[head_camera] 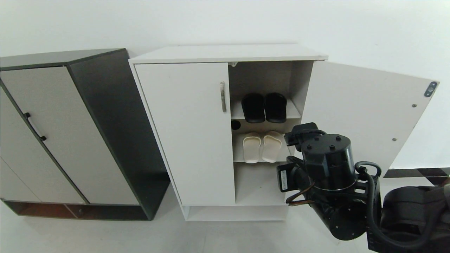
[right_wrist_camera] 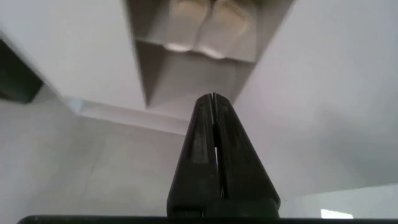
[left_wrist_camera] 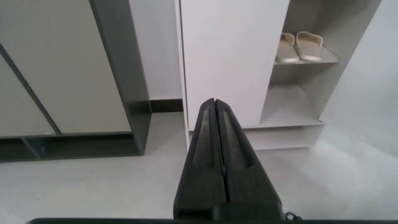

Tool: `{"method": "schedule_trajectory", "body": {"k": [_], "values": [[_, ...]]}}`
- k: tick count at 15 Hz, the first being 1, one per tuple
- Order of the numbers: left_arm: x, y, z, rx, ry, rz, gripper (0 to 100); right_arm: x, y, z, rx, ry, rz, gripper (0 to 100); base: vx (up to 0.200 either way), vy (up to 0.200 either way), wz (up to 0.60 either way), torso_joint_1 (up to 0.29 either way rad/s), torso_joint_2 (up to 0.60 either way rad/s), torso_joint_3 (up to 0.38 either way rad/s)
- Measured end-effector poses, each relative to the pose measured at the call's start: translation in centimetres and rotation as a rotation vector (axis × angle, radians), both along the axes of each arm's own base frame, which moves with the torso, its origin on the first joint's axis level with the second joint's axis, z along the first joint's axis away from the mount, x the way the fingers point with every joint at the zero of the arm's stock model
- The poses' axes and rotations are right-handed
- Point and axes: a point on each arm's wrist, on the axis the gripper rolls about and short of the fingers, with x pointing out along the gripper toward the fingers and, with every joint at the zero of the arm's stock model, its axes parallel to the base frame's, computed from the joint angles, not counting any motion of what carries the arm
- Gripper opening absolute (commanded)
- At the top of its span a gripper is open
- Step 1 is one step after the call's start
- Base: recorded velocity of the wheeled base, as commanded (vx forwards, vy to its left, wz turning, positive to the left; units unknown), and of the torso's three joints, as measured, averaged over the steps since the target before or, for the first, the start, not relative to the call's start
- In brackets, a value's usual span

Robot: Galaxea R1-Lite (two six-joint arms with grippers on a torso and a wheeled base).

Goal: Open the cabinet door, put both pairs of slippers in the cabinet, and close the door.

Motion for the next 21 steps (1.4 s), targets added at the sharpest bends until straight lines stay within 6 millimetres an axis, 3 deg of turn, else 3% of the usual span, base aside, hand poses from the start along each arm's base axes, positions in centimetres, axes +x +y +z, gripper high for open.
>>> {"method": "schedule_trajectory", "body": {"k": [21], "values": [[0.0,0.0,-0.02,0.001,0.002,0.0,0,0.24,-0.32,-0.03,-0.018,0.003,-0.008,0,0.0,0.0,0.0,0.171,-0.49,-0.321]]}}
